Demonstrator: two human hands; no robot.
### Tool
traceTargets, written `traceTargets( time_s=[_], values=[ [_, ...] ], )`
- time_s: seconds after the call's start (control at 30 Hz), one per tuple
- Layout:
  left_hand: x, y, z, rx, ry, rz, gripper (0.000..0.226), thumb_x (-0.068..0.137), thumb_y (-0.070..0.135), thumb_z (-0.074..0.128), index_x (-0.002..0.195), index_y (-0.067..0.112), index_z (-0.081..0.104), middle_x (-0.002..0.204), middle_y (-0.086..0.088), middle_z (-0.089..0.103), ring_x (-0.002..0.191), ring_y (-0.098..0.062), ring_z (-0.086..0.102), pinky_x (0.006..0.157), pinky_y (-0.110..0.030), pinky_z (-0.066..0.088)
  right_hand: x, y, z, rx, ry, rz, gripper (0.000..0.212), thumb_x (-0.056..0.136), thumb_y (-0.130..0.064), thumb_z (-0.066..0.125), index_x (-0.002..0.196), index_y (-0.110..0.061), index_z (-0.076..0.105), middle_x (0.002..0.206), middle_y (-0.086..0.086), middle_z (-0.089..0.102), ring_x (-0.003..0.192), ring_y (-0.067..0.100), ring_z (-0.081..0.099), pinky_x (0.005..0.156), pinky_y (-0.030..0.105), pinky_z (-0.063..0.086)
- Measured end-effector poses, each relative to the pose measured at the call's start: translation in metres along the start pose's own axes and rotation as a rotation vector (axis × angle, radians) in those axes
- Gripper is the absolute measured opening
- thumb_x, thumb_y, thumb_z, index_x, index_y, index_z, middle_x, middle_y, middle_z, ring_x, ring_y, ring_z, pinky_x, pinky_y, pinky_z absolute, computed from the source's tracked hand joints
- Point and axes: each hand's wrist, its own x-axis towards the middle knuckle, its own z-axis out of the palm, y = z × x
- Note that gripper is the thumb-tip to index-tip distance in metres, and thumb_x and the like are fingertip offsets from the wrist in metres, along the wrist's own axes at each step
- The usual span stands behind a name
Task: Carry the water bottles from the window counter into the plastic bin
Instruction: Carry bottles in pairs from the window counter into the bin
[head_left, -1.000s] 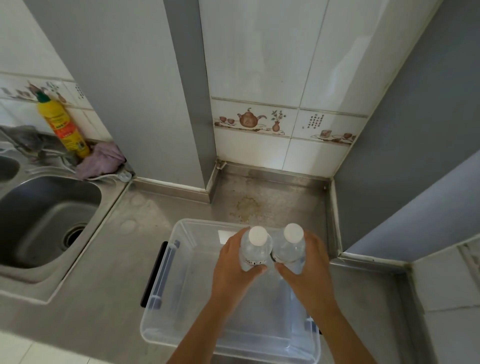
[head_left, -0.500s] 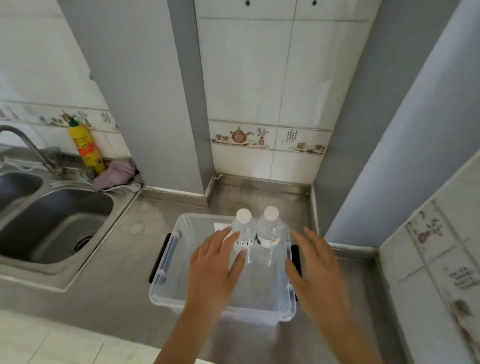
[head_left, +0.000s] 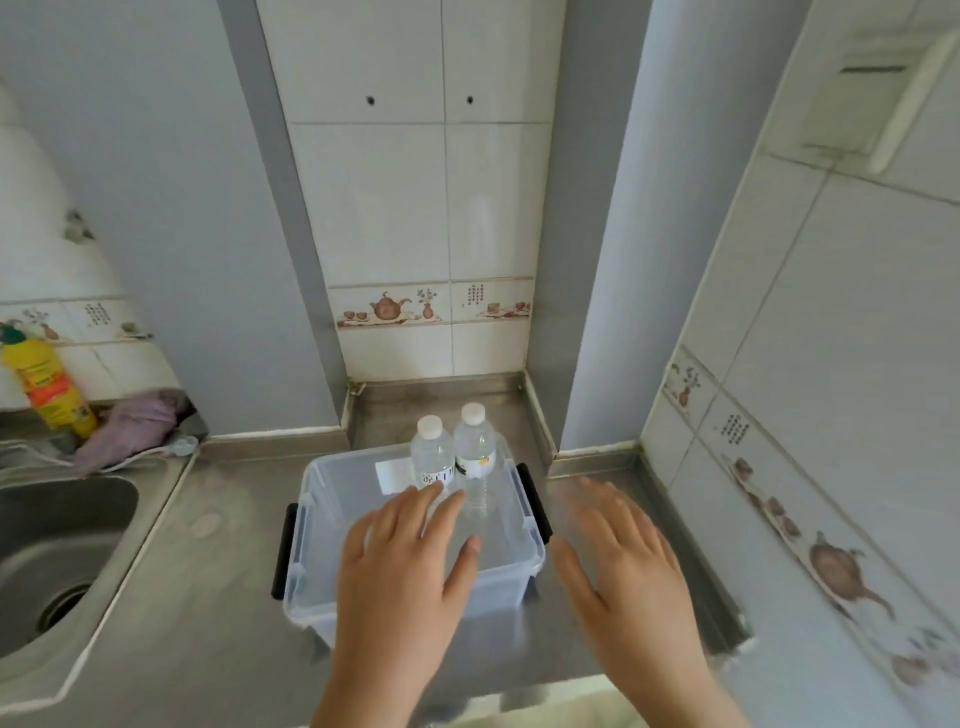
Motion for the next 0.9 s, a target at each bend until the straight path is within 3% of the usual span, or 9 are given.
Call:
traceTargets(
  time_s=[0.33,0.9],
  values=[
    [-0.057,0.008,-0.024,-0.175,-0.056,0.244,0.045,0.087,0.047,0.046,0.109,0.019,0.073,0.113,-0.001,0.071,0.096,-0.025,0.07,0.079,-0.041,0.055,-0.108,-0.034,-0.039,-0.183,0.012,0.227,0.042,0.09,-0.046,0.041,0.122,-0.026,0.06,0.131,-0.003,0.06,0.126,0.022,0.051,0.098,0.043,0.045],
    [-0.108,0.147,-0.015,-0.437,-0.289,0.703,0.051,0.088,0.053,0.042,0.114,0.022,0.072,0.118,-0.001,0.072,0.106,-0.023,0.068,0.085,-0.045,0.056,-0.243,-0.011,-0.135,-0.374,0.174,0.729,0.045,0.092,-0.05,0.034,0.121,-0.028,0.059,0.133,-0.004,0.058,0.126,0.022,0.051,0.098,0.04,0.044]
  ],
)
